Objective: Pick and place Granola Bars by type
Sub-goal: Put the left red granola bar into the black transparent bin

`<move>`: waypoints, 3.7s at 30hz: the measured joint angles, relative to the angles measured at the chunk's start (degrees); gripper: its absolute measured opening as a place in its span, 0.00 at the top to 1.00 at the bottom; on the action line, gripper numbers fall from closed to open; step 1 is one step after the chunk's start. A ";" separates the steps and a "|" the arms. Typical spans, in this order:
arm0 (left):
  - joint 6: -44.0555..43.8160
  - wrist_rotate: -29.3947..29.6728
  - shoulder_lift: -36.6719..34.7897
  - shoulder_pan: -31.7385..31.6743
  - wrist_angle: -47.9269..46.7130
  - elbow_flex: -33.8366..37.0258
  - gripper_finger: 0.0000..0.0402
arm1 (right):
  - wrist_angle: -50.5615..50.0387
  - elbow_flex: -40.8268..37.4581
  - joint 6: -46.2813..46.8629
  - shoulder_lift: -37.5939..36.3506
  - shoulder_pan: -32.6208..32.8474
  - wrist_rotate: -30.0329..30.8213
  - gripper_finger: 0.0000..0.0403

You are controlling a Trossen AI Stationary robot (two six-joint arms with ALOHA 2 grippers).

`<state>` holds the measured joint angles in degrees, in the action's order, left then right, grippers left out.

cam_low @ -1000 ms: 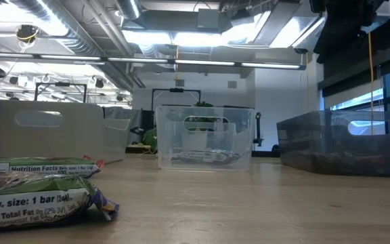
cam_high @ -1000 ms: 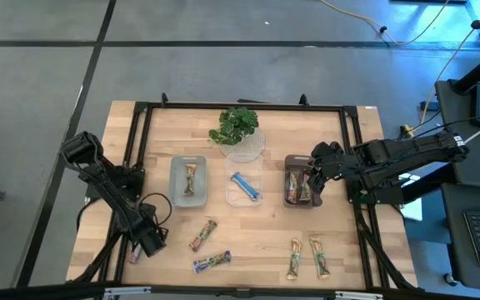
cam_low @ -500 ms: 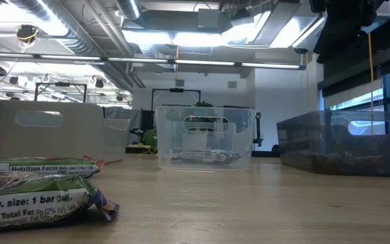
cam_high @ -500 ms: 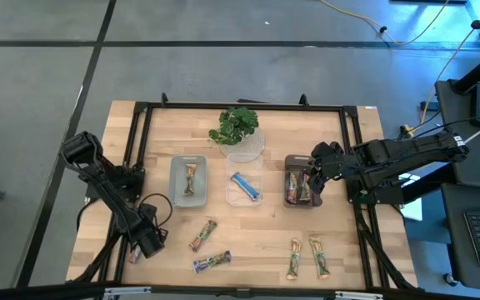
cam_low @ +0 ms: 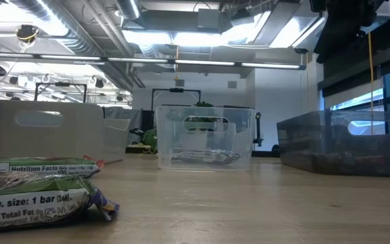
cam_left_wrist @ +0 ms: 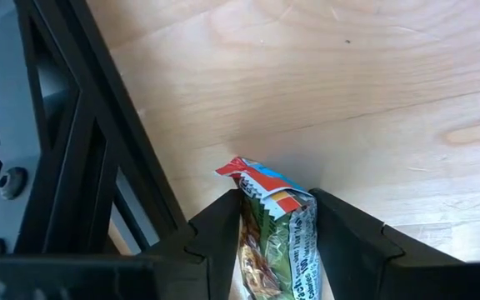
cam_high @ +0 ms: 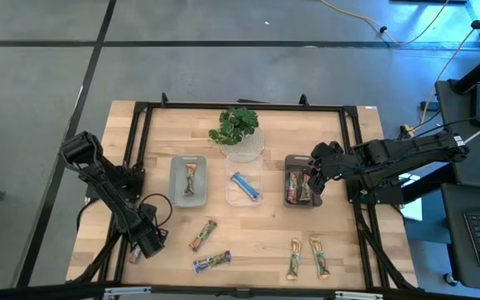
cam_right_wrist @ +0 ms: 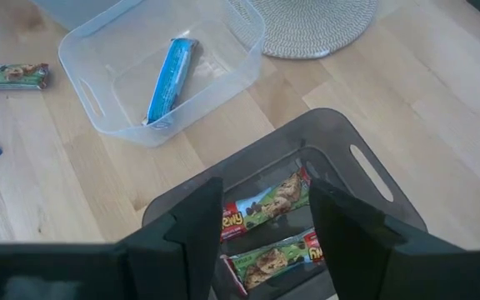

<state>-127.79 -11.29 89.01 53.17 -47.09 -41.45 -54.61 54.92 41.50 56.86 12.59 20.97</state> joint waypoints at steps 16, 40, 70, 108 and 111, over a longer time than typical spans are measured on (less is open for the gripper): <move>-0.59 1.67 -0.88 -0.02 0.23 -0.58 0.85 | 1.78 0.00 -0.16 0.00 0.01 -0.02 0.55; 48.94 80.25 -12.15 -6.96 31.04 -8.96 0.83 | 40.19 0.00 -16.61 11.92 0.76 -14.53 0.55; 114.25 34.80 -12.24 -29.49 75.89 -8.98 0.84 | 81.27 0.02 -20.87 28.63 1.45 -26.60 0.55; 118.15 34.98 -12.26 -34.02 82.60 -8.98 0.78 | 82.44 0.04 -19.36 28.98 1.45 -27.10 0.83; 118.69 37.30 -12.46 -34.05 82.56 -8.98 0.73 | 81.29 0.04 -19.17 28.98 1.49 -27.30 0.83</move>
<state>-9.10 26.01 76.55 19.11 35.47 -50.43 26.68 54.96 22.33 85.84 14.09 -6.33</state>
